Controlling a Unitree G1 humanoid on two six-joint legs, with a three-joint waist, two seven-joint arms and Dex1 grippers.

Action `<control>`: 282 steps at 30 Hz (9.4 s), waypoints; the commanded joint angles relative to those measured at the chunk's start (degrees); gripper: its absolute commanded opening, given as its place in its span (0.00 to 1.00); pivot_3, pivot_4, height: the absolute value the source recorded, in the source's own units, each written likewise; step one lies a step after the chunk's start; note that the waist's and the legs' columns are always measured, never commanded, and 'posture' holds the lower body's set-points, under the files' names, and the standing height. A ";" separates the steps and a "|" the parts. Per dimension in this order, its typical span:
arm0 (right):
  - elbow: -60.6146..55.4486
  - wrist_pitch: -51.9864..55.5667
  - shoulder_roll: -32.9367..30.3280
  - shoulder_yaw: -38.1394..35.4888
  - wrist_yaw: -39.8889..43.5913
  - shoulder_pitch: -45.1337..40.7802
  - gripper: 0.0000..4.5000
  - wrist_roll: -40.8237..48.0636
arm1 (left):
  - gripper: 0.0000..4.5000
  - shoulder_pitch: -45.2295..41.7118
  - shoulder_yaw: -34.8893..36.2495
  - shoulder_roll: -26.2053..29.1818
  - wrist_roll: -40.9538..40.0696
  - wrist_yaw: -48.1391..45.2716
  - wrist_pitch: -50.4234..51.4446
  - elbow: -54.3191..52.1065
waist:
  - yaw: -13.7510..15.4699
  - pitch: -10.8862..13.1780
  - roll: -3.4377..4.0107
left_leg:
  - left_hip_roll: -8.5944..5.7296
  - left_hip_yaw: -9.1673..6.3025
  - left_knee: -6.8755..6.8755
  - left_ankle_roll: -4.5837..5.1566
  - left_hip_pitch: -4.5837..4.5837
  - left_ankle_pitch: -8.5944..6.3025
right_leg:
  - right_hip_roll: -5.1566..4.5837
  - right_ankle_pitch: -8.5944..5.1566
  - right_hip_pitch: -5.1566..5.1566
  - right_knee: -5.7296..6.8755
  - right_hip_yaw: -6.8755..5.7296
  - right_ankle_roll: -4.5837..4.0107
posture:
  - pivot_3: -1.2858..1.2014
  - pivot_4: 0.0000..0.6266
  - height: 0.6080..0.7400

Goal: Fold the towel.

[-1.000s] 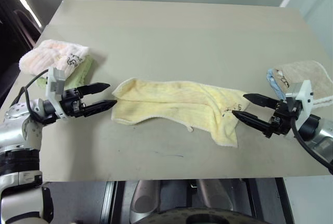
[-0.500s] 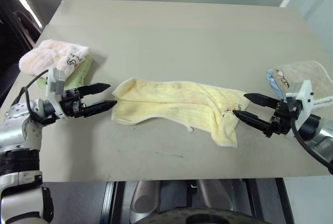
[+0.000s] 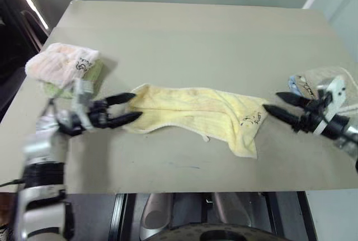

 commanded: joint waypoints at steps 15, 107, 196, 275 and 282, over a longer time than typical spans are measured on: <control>12.22 1.24 -0.71 4.49 2.10 -8.67 0.81 -4.84 | 1.00 -2.39 -1.87 -2.07 -0.55 1.70 -1.60 -6.58 | -0.34 -0.05 0.12 | 0.09 0.14 -0.10 0.03 0.30 0.06 | 0.08 -0.28 0.24 0.01 0.02 0.64 | 0.52 0.24 0.68; -4.73 13.30 0.59 27.66 15.46 -25.08 0.68 -7.89 | 1.00 -3.48 -7.55 -7.96 -0.18 5.36 -0.73 -11.22 | -0.33 -0.02 0.26 | 0.11 0.19 -0.06 0.01 0.11 0.14 | 0.06 -0.10 0.04 0.03 -0.04 0.36 | 0.52 0.24 0.68; 1.54 15.10 -7.93 18.09 13.72 -50.61 0.01 -9.45 | 1.00 -13.17 1.37 5.45 4.01 11.42 15.91 8.89 | -0.34 -0.02 0.26 | 0.11 0.22 -0.12 -0.03 -0.69 0.22 | 0.05 0.11 -0.88 0.12 -0.04 -0.04 | 0.52 0.24 0.68; 85.85 -57.22 6.35 12.79 0.88 -74.48 0.00 -32.93 | 0.01 -62.26 11.84 -2.43 20.98 40.12 -39.48 61.97 | -1.03 0.28 0.75 | 0.12 0.21 1.64 0.23 -2.82 0.23 | -0.12 0.56 -2.71 1.39 -0.10 0.75 | 0.52 0.24 0.68; 64.32 -52.63 8.28 7.77 14.05 -57.40 0.00 -23.42 | 0.01 -57.11 12.90 -0.37 19.68 21.32 -36.63 61.25 | -1.25 0.26 0.70 | 0.06 0.40 1.86 0.33 -2.86 0.14 | -0.08 0.49 -2.83 1.70 -0.11 0.76 | 0.52 0.24 0.68</control>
